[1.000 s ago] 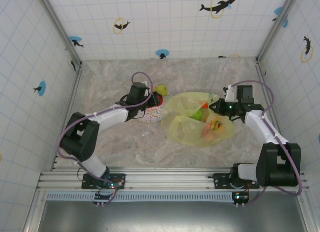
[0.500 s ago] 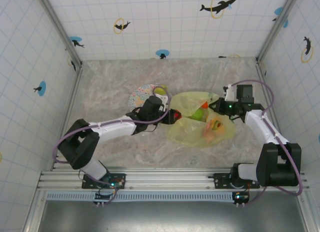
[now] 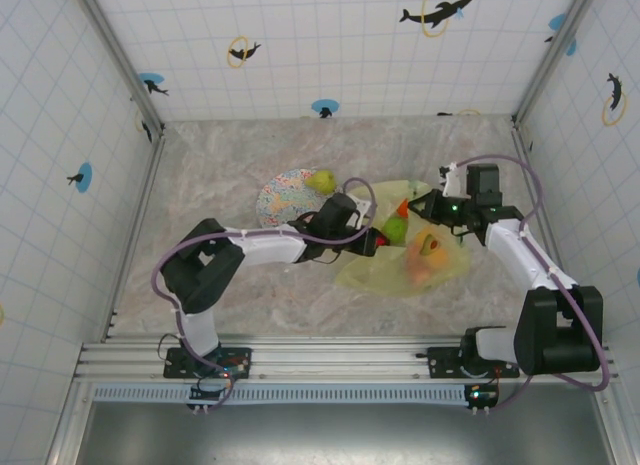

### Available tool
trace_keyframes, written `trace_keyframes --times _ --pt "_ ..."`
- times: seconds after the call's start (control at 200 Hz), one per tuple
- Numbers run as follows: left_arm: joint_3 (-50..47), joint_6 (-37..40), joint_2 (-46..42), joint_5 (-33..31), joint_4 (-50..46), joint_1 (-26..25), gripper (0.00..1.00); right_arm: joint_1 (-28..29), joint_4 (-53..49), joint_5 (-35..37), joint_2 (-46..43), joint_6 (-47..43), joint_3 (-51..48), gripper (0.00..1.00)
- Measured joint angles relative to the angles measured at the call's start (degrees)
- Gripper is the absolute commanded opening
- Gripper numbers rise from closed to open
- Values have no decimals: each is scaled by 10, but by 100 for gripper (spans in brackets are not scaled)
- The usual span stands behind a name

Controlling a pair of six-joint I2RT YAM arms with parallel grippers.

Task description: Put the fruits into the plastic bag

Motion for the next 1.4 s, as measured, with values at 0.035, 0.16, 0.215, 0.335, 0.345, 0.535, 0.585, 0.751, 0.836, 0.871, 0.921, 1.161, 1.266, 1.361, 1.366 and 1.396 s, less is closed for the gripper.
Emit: trace_keyframes --times 0.035,0.16,0.215,0.335,0.345,0.535,0.585,0.751,0.836,0.871,0.921,1.161,1.266,1.361,1.366,1.396 --pt "11 0 7 3 2 -1 59 0 4 -3 0 3 0 0" --pt "42 -3 27 18 18 -7 60 0 13 -9 -3 13 0 0" --pt "46 -7 32 23 28 -7 60 0 15 -9 -7 15 0 0" --pt "49 -22 37 31 49 -7 61 0 18 -11 -13 21 0 0" --pt "49 -22 37 31 52 -7 61 0 18 -12 -14 22 0 0" --pt "65 -41 58 30 74 -9 63 0 29 -23 -17 38 0 0" --pt "70 -47 67 30 81 -10 64 0 32 -25 -19 41 0 0" --pt "88 -69 98 31 98 -16 67 0 39 -26 -26 46 0 0" --pt "101 -77 110 31 103 -20 70 -2 41 -28 -26 48 0 0" --pt "104 -78 112 31 103 -21 72 -2 43 -28 -26 47 0 0" --pt "104 -79 112 30 103 -22 74 -5 44 -30 -26 47 0 0" --pt "104 -63 107 21 96 -22 81 -18 48 -37 -26 47 -7 0" --pt "103 -51 97 14 84 -22 82 -20 49 -39 -26 47 -10 0" --pt "96 -40 80 9 76 -22 82 -22 49 -39 -26 47 -12 0" --pt "94 -39 78 8 76 -22 82 -22 49 -39 -26 47 -12 0" --pt "90 -35 72 8 76 -22 82 -23 49 -40 -27 47 -13 0"
